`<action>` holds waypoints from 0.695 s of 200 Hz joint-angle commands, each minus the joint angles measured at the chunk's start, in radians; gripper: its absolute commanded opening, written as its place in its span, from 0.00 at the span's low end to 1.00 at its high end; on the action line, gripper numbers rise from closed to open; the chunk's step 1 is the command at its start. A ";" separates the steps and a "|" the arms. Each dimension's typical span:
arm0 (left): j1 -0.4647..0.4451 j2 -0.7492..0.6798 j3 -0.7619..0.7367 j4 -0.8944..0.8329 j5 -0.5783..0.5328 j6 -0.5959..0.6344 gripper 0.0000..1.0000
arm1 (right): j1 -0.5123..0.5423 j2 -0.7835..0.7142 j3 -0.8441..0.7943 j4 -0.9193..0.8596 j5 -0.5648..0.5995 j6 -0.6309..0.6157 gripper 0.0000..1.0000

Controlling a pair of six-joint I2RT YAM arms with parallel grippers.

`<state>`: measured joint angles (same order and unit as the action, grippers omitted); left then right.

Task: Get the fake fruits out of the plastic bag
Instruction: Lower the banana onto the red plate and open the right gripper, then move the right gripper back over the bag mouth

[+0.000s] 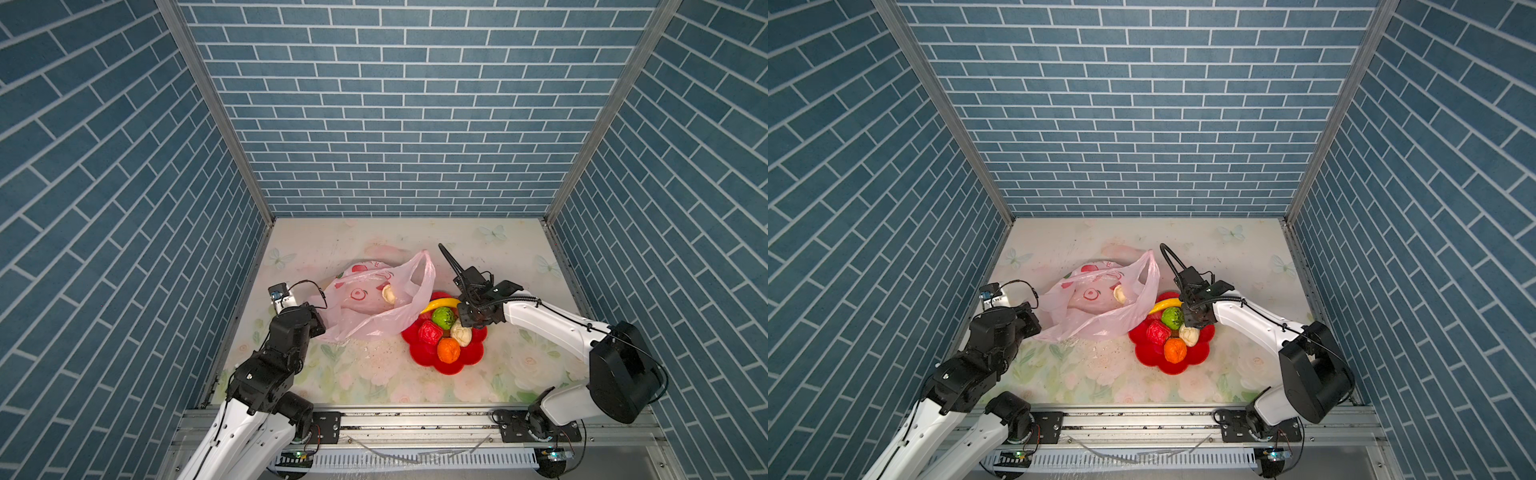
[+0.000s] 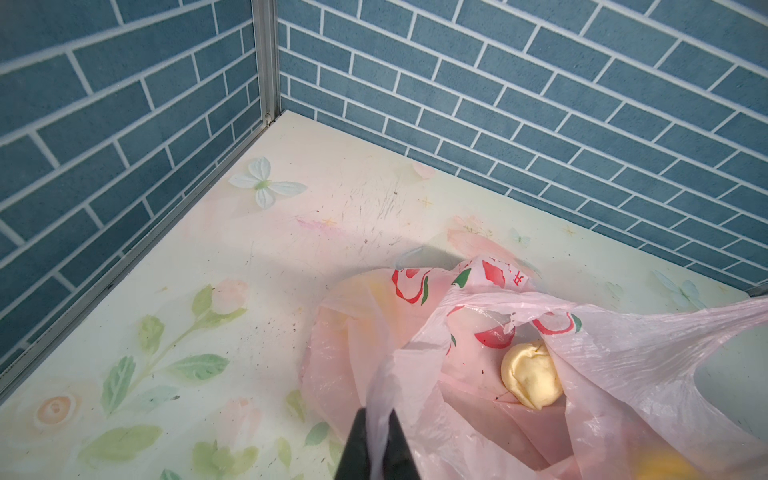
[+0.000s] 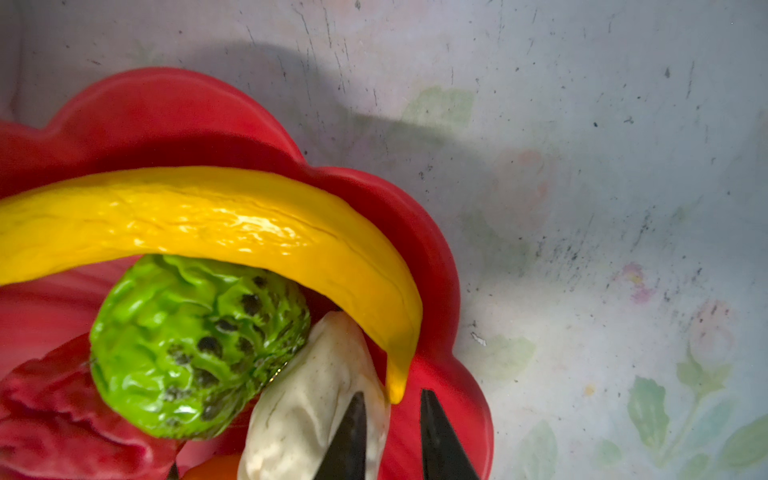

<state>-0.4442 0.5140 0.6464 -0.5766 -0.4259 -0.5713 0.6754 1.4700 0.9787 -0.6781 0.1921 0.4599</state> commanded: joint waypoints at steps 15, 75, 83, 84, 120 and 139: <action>0.005 -0.009 -0.006 -0.018 -0.005 0.003 0.09 | -0.002 -0.044 0.013 -0.048 0.040 0.028 0.26; 0.004 0.008 0.009 -0.003 0.018 0.060 0.10 | 0.022 -0.135 0.129 -0.105 0.093 0.047 0.27; 0.004 0.014 0.012 -0.003 0.031 0.063 0.10 | 0.037 -0.142 0.153 -0.111 0.108 0.052 0.27; 0.004 0.015 0.012 -0.003 0.034 0.065 0.10 | 0.038 -0.143 0.155 -0.112 0.110 0.052 0.27; 0.004 0.017 0.005 -0.007 0.093 0.080 0.10 | 0.143 -0.117 0.346 -0.180 0.222 0.030 0.28; 0.004 0.015 0.008 -0.026 0.120 0.089 0.10 | 0.207 -0.080 0.468 -0.187 0.264 -0.008 0.29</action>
<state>-0.4442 0.5323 0.6464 -0.5781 -0.3538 -0.5098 0.8207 1.3575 1.2961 -0.8162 0.3580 0.4732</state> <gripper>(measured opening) 0.099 0.285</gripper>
